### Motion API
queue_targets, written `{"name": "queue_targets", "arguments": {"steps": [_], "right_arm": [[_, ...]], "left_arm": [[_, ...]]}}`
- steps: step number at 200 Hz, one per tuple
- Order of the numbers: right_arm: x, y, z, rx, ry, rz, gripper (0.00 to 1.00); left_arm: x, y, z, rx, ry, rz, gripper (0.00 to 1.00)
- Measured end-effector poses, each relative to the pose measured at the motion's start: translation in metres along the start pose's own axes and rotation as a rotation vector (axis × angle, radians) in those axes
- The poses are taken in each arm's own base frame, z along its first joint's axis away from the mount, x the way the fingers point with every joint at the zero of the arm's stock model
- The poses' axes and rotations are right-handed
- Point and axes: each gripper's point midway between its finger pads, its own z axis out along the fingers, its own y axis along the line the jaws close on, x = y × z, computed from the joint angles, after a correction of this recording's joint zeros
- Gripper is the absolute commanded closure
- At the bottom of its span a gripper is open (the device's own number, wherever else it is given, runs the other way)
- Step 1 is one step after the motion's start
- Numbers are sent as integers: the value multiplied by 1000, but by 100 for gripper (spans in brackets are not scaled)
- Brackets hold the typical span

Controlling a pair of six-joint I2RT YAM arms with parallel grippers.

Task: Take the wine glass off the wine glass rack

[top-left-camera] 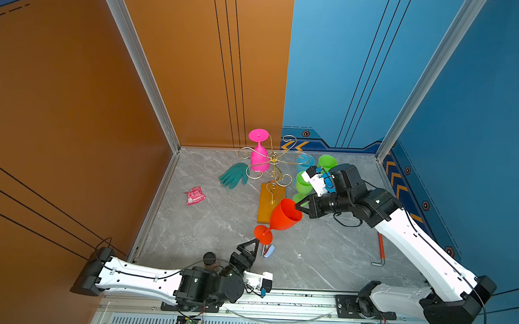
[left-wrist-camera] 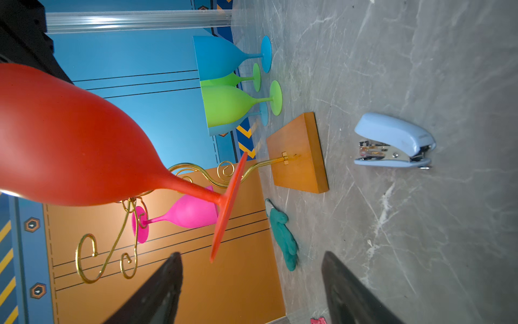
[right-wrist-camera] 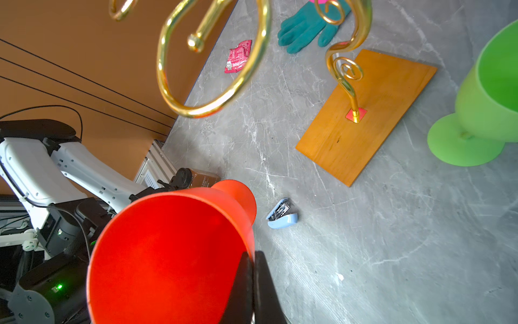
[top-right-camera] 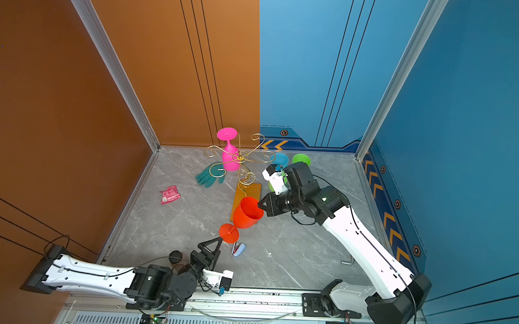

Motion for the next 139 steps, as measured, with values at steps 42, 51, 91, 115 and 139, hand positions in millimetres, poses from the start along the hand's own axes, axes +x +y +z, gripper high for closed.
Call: {"name": "queue_targets", "arguments": {"steps": [42, 51, 91, 115, 139], "right_arm": [[-3, -12, -5, 46, -19, 6, 100], [-4, -15, -6, 60, -25, 5, 100], [-3, -32, -9, 139, -26, -3, 100], [-1, -42, -11, 193, -20, -6, 100], [-1, -51, -13, 242, -22, -15, 100]], "left_arm": [[2, 24, -6, -6, -21, -199, 1], [3, 33, -8, -8, -20, -250, 0], [15, 61, -5, -8, 26, -479, 0], [27, 69, 3, -2, 73, -608, 0], [39, 76, 9, -1, 111, -737, 1]]}}
